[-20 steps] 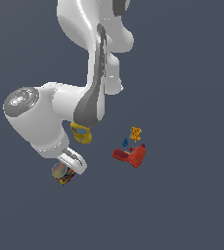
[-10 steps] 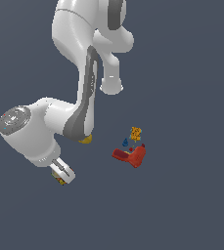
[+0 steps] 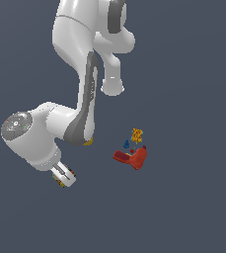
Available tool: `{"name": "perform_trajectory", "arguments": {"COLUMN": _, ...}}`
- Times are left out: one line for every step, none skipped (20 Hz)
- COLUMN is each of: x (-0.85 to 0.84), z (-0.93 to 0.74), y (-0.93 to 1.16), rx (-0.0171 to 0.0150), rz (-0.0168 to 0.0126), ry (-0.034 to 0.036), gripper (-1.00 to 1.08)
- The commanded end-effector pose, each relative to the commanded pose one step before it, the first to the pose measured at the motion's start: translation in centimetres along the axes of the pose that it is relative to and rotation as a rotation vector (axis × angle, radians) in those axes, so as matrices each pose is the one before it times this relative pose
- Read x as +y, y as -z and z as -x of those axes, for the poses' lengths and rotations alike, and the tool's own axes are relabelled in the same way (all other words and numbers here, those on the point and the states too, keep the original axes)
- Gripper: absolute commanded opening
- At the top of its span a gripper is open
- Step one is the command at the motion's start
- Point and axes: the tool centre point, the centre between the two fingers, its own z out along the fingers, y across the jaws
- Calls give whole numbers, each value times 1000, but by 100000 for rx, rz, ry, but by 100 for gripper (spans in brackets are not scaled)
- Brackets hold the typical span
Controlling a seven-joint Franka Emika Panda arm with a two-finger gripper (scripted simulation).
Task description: Pick up a designated object from a clutter of objects.
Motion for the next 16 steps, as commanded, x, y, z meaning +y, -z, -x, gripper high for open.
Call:
{"name": "perform_trajectory", "arguments": {"x": 61, "z": 51, "y": -1189, "rx": -116, "rz": 65, "ry": -93, "gripper": 100}}
{"name": "perform_trajectory", "arguments": {"x": -10, "z": 19, "y": -637, "rx": 0, "rz": 0, "ry": 0, "gripper": 100}}
{"name": "perform_trajectory", "arguments": {"x": 33, "z": 5, "y": -599, "rx": 22, "rz": -2, "ry": -65, "gripper": 100}}
{"name": "perform_trajectory", "arguments": {"x": -9, "z": 16, "y": -527, "rx": 0, "rz": 0, "ry": 0, "gripper": 100}}
{"name": "perform_trajectory", "arguments": {"x": 34, "z": -5, "y": -425, "rx": 23, "rz": -1, "ry": -65, "gripper": 100}}
{"name": "perform_trajectory", "arguments": {"x": -8, "z": 2, "y": -353, "rx": 0, "rz": 0, "ry": 0, "gripper": 100}}
{"name": "perform_trajectory", "arguments": {"x": -9, "z": -7, "y": -267, "rx": 0, "rz": 0, "ry": 0, "gripper": 100}}
{"name": "perform_trajectory", "arguments": {"x": -10, "z": -18, "y": -180, "rx": 0, "rz": 0, "ry": 0, "gripper": 100}}
{"name": "perform_trajectory", "arguments": {"x": -11, "z": -29, "y": -93, "rx": 0, "rz": 0, "ry": 0, "gripper": 100}}
{"name": "perform_trajectory", "arguments": {"x": -12, "z": -40, "y": -6, "rx": 0, "rz": 0, "ry": 0, "gripper": 100}}
{"name": "perform_trajectory", "arguments": {"x": -11, "z": -40, "y": 57, "rx": 0, "rz": 0, "ry": 0, "gripper": 100}}
{"name": "perform_trajectory", "arguments": {"x": -3, "z": -13, "y": 27, "rx": 0, "rz": 0, "ry": 0, "gripper": 100}}
{"name": "perform_trajectory", "arguments": {"x": 0, "z": 0, "y": 0, "rx": 0, "rz": 0, "ry": 0, "gripper": -100}}
{"name": "perform_trajectory", "arguments": {"x": 0, "z": 0, "y": 0, "rx": 0, "rz": 0, "ry": 0, "gripper": -100}}
{"name": "perform_trajectory", "arguments": {"x": 0, "z": 0, "y": 0, "rx": 0, "rz": 0, "ry": 0, "gripper": -100}}
{"name": "perform_trajectory", "arguments": {"x": 0, "z": 0, "y": 0, "rx": 0, "rz": 0, "ry": 0, "gripper": -100}}
